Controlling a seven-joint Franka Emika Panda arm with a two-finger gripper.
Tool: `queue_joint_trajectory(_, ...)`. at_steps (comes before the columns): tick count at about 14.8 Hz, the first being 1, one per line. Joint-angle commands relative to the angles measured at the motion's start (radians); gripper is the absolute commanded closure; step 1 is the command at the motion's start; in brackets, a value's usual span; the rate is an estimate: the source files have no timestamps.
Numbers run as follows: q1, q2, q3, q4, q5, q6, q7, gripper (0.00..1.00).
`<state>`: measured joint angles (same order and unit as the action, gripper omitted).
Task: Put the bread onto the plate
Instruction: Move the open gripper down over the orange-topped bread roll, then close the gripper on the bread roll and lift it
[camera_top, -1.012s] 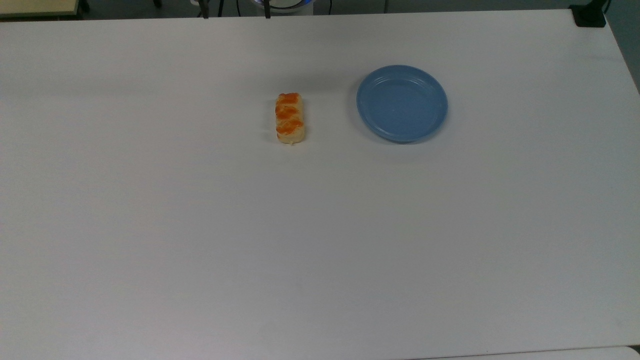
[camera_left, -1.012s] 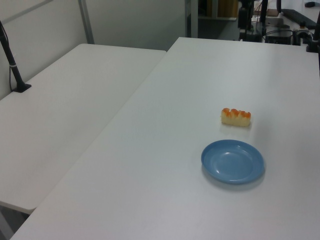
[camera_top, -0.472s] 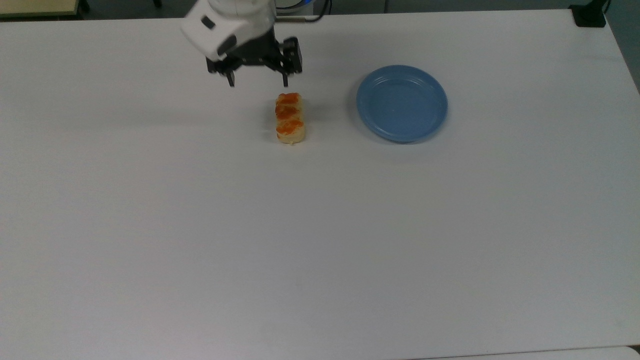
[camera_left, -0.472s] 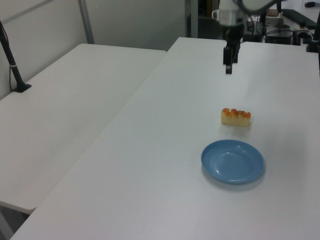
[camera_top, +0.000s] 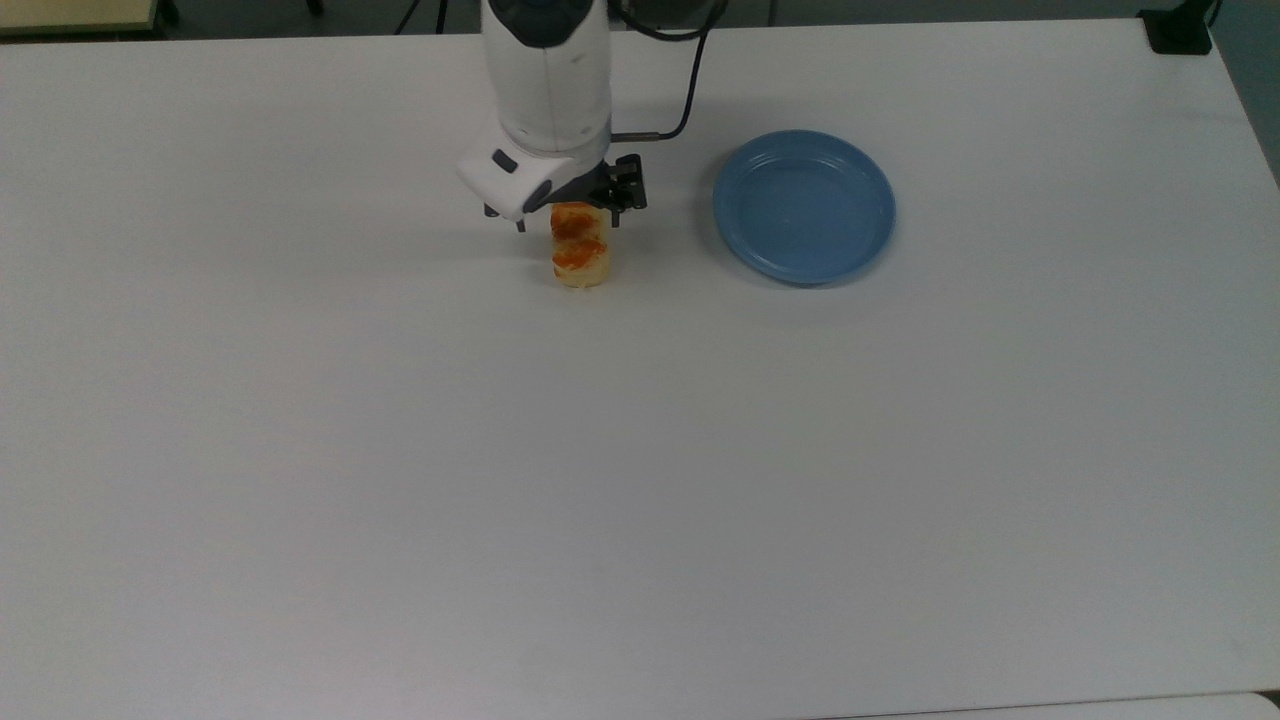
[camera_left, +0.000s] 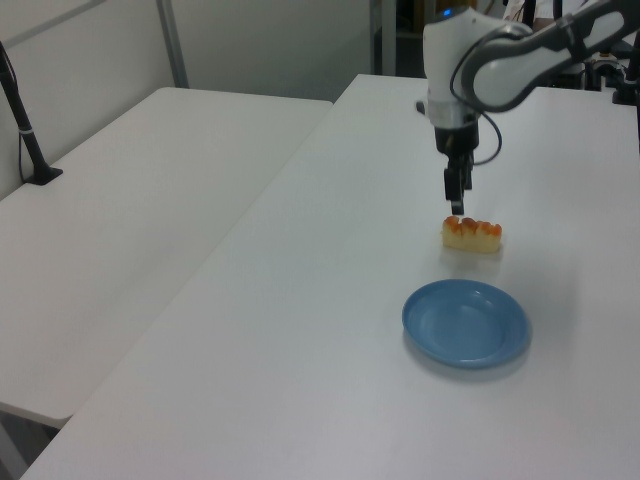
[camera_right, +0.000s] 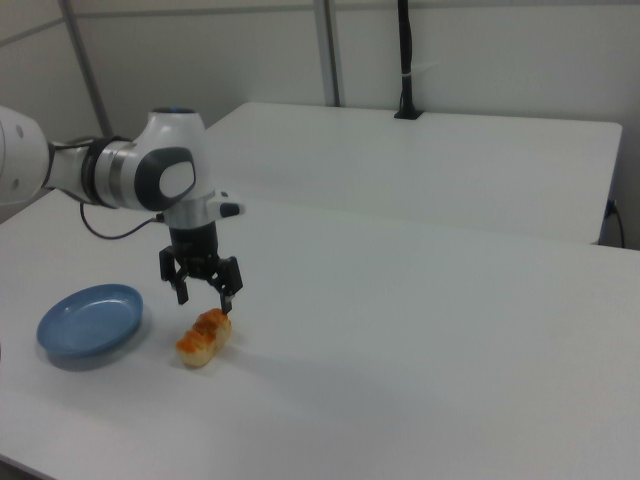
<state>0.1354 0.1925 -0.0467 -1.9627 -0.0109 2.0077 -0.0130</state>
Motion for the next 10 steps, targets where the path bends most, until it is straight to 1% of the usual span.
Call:
queue_joint_trajectory(1,0.044,0.007,-0.001,-0.087,-0.029,0.094,0.019,0.00)
queue_joint_trajectory(2,0.044,0.019,-0.001,-0.091,-0.032,0.103,0.019,0.03)
queue_joint_trajectory(3,0.039,0.024,-0.001,-0.091,-0.046,0.105,0.019,0.10)
queue_joint_trajectory(6,0.024,0.034,-0.001,-0.091,-0.076,0.106,0.018,0.24)
queue_joint_trajectory(7,0.020,0.036,-0.001,-0.091,-0.077,0.106,0.018,0.33)
queue_joint_trajectory(8,0.023,0.038,-0.001,-0.090,-0.077,0.106,0.018,0.53)
queue_joint_trajectory(9,0.029,0.038,-0.001,-0.090,-0.077,0.106,0.022,0.62)
queue_joint_trajectory(10,0.035,0.036,-0.001,-0.087,-0.077,0.105,0.043,0.63)
